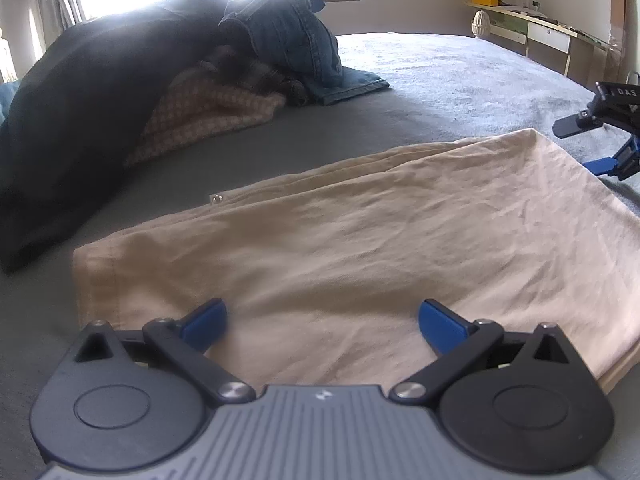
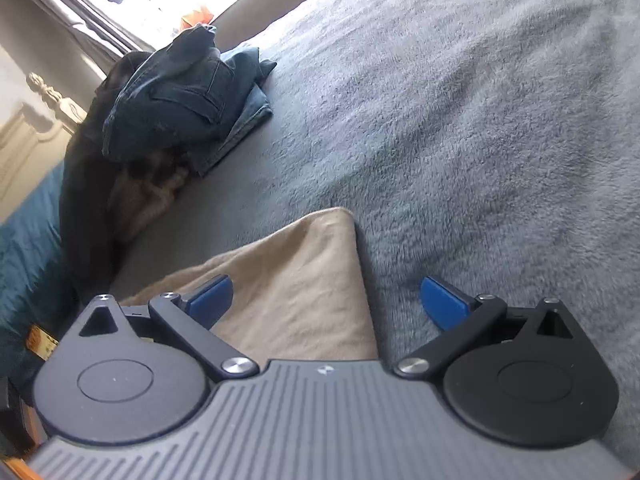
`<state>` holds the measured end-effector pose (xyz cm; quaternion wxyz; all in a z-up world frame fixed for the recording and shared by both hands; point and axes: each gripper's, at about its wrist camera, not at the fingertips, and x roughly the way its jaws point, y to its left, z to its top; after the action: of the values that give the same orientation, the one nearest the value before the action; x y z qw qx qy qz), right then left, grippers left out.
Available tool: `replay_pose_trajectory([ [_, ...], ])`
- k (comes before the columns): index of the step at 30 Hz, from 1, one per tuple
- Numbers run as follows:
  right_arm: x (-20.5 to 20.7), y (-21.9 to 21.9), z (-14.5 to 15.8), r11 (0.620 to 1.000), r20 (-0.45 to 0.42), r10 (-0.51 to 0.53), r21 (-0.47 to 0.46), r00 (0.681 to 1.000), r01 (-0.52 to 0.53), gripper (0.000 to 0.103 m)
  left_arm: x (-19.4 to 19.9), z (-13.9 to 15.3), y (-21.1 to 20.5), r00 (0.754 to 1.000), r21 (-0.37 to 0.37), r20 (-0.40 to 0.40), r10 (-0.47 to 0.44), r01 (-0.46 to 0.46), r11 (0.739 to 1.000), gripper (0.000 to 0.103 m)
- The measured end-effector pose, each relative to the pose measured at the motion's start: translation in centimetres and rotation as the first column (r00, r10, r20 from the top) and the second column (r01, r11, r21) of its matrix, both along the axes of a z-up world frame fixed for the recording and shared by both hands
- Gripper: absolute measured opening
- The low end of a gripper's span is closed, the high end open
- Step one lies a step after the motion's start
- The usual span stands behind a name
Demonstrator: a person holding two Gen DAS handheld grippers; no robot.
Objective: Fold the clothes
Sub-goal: 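Press the right tool onto the trouser edge beside the blanket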
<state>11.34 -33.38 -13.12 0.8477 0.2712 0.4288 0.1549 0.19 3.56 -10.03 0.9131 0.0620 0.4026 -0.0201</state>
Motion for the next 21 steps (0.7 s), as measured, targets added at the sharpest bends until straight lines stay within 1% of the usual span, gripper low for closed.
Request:
replay_pose_trajectory([
  [5, -0.9, -0.8, -0.4, 0.998, -0.005, 0.036, 0.055, 0.999, -0.036, 0.101, 0.1, 0.0, 0.1, 1.0, -0.003, -0.001, 0.0, 0.0, 1.0, 0.103],
  [6, -1.1, -0.9, -0.5, 0.997, -0.005, 0.046, 0.063, 0.999, -0.045, 0.099, 0.0, 0.0, 0.0, 1.0, -0.002, 0.001, 0.0, 0.0, 1.0, 0.103],
  [8, -1.8, -1.2, -0.5, 0.995, -0.008, 0.064, 0.081, 0.998, -0.063, 0.095, 0.0, -0.1, -0.1, 1.0, 0.0, 0.002, 0.0, 0.0, 1.0, 0.103],
  [11, -2.9, -1.5, -0.7, 0.99, -0.022, 0.083, 0.115, 0.996, -0.08, 0.085, 0.0, -0.1, -0.2, 1.0, 0.001, 0.005, 0.001, -0.001, 1.0, 0.103],
  [13, -3.7, -1.8, -0.9, 0.984, -0.041, 0.092, 0.154, 0.995, -0.085, 0.075, -0.1, -0.2, -0.2, 1.0, 0.0, 0.008, 0.001, -0.001, 1.0, 0.103],
  [14, -4.1, -2.0, -1.1, 0.981, -0.051, 0.097, 0.175, 0.994, -0.086, 0.073, -0.1, -0.2, -0.2, 1.0, -0.001, 0.009, 0.001, -0.001, 1.0, 0.103],
  [16, -5.0, -2.5, -1.5, 0.971, -0.076, 0.106, 0.222, 0.991, -0.087, 0.064, -0.1, -0.3, -0.2, 1.0, -0.002, 0.011, 0.002, -0.002, 1.0, 0.103],
  [19, -6.0, -3.1, -2.5, 0.945, -0.124, 0.132, 0.315, 0.983, -0.087, 0.059, -0.2, -0.3, -0.2, 1.0, -0.002, 0.017, 0.002, -0.002, 1.0, 0.103],
  [21, -6.6, -3.3, -2.8, 0.932, -0.139, 0.155, 0.35, 0.978, -0.098, 0.057, -0.2, -0.3, -0.2, 1.0, -0.003, 0.019, 0.002, -0.002, 1.0, 0.103],
])
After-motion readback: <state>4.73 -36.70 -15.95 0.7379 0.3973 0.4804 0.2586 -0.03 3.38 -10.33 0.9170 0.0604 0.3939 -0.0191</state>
